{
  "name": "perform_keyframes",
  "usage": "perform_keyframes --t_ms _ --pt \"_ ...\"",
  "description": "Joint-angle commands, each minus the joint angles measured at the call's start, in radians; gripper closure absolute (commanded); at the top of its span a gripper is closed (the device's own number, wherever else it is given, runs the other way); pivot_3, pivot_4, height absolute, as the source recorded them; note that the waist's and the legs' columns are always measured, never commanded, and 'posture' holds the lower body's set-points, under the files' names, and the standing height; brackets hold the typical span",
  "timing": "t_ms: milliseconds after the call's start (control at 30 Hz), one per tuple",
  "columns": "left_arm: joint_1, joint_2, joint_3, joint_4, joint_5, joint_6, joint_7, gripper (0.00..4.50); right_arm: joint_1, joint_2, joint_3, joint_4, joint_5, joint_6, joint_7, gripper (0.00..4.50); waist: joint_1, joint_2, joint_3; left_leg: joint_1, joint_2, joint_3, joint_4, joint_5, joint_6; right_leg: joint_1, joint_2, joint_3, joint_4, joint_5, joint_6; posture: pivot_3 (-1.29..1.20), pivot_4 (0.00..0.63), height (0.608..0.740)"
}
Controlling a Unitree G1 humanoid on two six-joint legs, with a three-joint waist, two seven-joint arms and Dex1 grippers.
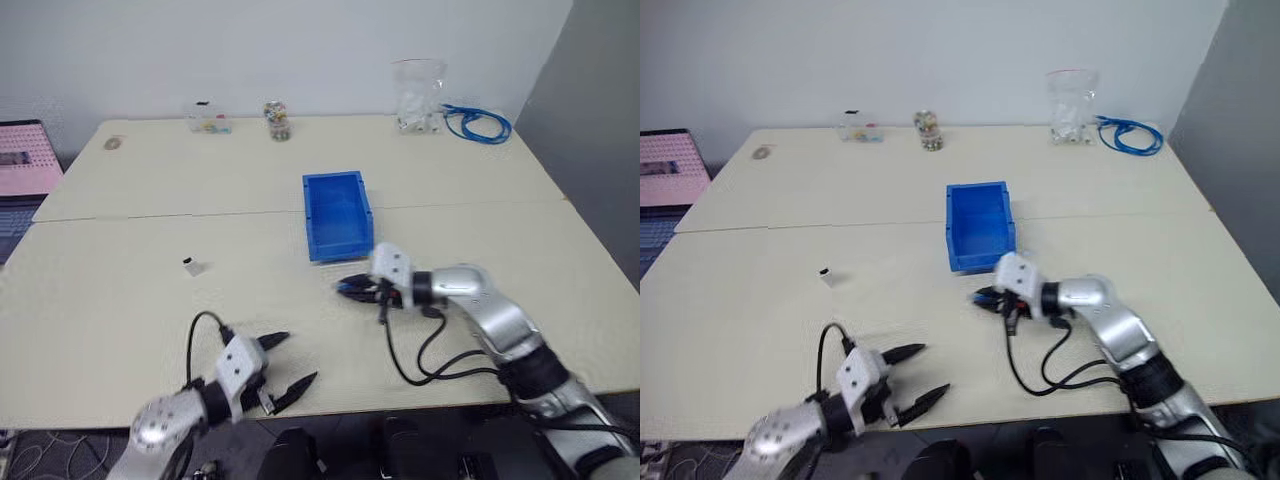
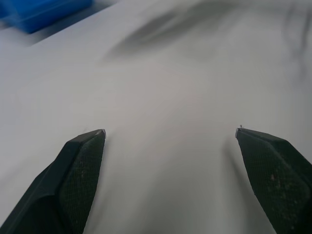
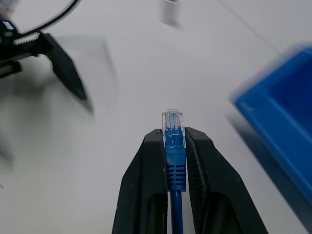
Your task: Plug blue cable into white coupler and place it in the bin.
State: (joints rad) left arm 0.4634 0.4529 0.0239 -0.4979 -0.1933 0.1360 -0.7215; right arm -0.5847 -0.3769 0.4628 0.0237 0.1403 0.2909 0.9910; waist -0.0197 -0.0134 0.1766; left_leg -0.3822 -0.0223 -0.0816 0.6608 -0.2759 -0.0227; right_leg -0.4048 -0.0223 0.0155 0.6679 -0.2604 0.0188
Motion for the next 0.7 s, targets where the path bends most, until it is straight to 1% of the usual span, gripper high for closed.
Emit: perform_keyframes --t_ms 33,133,233,267,300,333,367,400,500,533,600,700 --pt "0.150 -0.033 0.054 -0.118 0.022 -0.061 0.082 0.00 -0.046 0.030 0.063 0.154 -0.044 -0.118 0.099 4.26 0.009 -0.001 0.000 0.000 0.000 -0.001 0.000 0.000 0.000 0.000 0.000 -0.002 -0.003 0.000 0.000 0.00 0.150 0.740" --pt "0.247 -0.050 0.072 -0.132 0.037 -0.100 0.113 0.00 -0.066 0.040 0.108 0.252 -0.080 -0.203 0.172 4.26 0.014 -0.001 0.000 0.000 -0.002 0.002 0.000 0.000 0.000 0.002 -0.002 0.001 -0.006 0.002 -0.003 0.00 0.150 0.740" --pt "0.278 -0.061 0.078 -0.150 0.044 -0.104 0.144 0.00 -0.084 0.061 0.120 0.337 -0.106 -0.261 0.196 4.26 0.011 -0.001 0.000 -0.002 -0.001 0.004 0.000 0.000 0.000 0.001 -0.002 0.001 -0.006 0.003 -0.002 0.00 0.150 0.740" --pt "0.276 -0.062 0.077 -0.158 0.044 -0.097 0.152 0.00 -0.090 0.069 0.119 0.367 -0.117 -0.283 0.192 3.91 0.009 -0.001 0.000 -0.001 -0.001 0.004 -0.001 0.000 0.000 0.001 -0.001 0.001 -0.006 0.003 -0.002 0.00 0.150 0.740" --pt "0.269 -0.061 0.075 -0.166 0.045 -0.088 0.159 0.00 -0.092 0.073 0.119 0.391 -0.126 -0.304 0.193 3.91 0.006 -0.001 0.000 -0.001 0.000 0.004 -0.001 0.000 0.000 0.001 -0.001 0.001 -0.005 0.002 -0.001 0.00 0.150 0.740" --pt "0.260 -0.059 0.072 -0.171 0.046 -0.079 0.164 0.00 -0.092 0.073 0.117 0.404 -0.129 -0.313 0.201 3.46 0.004 -0.001 0.000 0.000 0.001 0.004 -0.001 0.000 0.000 0.001 0.000 0.001 -0.005 0.001 0.000 0.00 0.150 0.740" --pt "0.250 -0.054 0.071 -0.174 0.045 -0.072 0.166 0.00 -0.089 0.074 0.113 0.410 -0.129 -0.318 0.206 3.29 0.002 -0.001 0.000 0.000 0.001 0.003 -0.001 0.000 0.000 0.001 0.000 0.000 -0.004 0.001 0.000 0.00 0.150 0.740" --pt "0.235 -0.047 0.070 -0.177 0.040 -0.061 0.164 0.00 -0.082 0.072 0.109 0.406 -0.128 -0.319 0.207 3.01 0.002 -0.001 0.000 0.000 0.001 0.003 -0.001 0.000 0.000 0.002 0.000 0.000 -0.004 0.001 0.000 0.00 0.150 0.740" --pt "0.168 -0.012 0.070 -0.185 0.008 -0.011 0.143 0.00 -0.047 0.078 0.061 0.346 -0.089 -0.245 0.171 2.23 0.003 -0.001 0.000 0.000 0.000 0.003 -0.001 0.000 0.000 0.002 0.000 0.000 -0.003 0.001 -0.001 0.00 0.150 0.740" --pt "0.139 0.003 0.067 -0.182 0.001 0.004 0.133 0.00 -0.032 0.080 0.041 0.317 -0.077 -0.219 0.155 1.99 0.003 -0.001 0.000 0.000 0.000 0.003 -0.001 0.000 0.000 0.002 0.000 0.000 -0.003 0.003 -0.004 0.00 0.150 0.740" --pt "0.080 0.032 0.065 -0.164 -0.003 0.020 0.115 0.00 0.002 0.075 0.007 0.242 -0.047 -0.158 0.139 1.46 0.002 -0.001 0.000 0.000 0.000 0.003 -0.001 0.000 0.000 0.002 0.000 0.000 -0.003 0.003 -0.005 0.00 0.150 0.740" --pt "-0.038 0.095 0.053 -0.135 -0.057 0.080 0.047 0.00 0.070 0.053 -0.074 0.065 0.014 -0.018 0.080 0.67 0.000 -0.001 0.000 -0.001 0.000 0.003 -0.001 0.000 0.000 0.001 0.000 0.001 -0.003 0.003 -0.005 0.00 0.150 0.740"
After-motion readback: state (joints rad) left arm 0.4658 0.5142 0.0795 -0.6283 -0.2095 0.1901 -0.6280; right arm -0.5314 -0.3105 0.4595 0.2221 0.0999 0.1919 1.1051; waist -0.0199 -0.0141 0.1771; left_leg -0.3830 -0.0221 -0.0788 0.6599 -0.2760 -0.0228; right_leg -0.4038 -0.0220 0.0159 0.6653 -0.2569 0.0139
